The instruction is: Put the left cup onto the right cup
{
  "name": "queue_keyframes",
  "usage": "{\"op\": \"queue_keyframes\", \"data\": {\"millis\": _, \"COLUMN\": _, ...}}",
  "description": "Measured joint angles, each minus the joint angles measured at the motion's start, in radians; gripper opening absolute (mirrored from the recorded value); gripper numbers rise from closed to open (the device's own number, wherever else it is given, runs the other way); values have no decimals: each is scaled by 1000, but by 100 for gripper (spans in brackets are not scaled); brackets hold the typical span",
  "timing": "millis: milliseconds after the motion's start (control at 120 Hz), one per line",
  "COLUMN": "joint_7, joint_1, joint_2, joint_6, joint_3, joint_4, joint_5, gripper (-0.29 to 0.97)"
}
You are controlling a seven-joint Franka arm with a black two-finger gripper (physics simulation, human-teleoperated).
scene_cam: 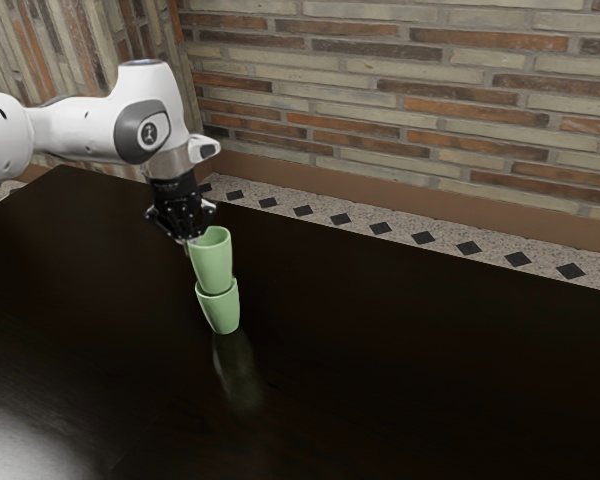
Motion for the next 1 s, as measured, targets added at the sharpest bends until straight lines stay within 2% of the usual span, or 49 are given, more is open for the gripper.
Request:
{"op": "queue_keyframes", "data": {"millis": 392, "joint_7": -6, "joint_1": 1, "joint_2": -1, "joint_6": 10, "joint_3": 0, "joint_4": -24, "joint_5": -11, "gripper": -10}}
{"op": "queue_keyframes", "data": {"millis": 567, "joint_7": -4, "joint_1": 1, "joint_2": -2, "joint_6": 13, "joint_3": 0, "joint_4": -25, "joint_5": -19, "gripper": 27}}
{"op": "queue_keyframes", "data": {"millis": 667, "joint_7": -2, "joint_1": 1, "joint_2": -3, "joint_6": 13, "joint_3": 0, "joint_4": -25, "joint_5": -18, "gripper": 43}}
{"op": "queue_keyframes", "data": {"millis": 808, "joint_7": 0, "joint_1": 1, "joint_2": -6, "joint_6": 14, "joint_3": 0, "joint_4": -25, "joint_5": -15, "gripper": 55}}
{"op": "queue_keyframes", "data": {"millis": 1000, "joint_7": 2, "joint_1": 1, "joint_2": -15, "joint_6": 14, "joint_3": 0, "joint_4": -25, "joint_5": -11, "gripper": 63}}
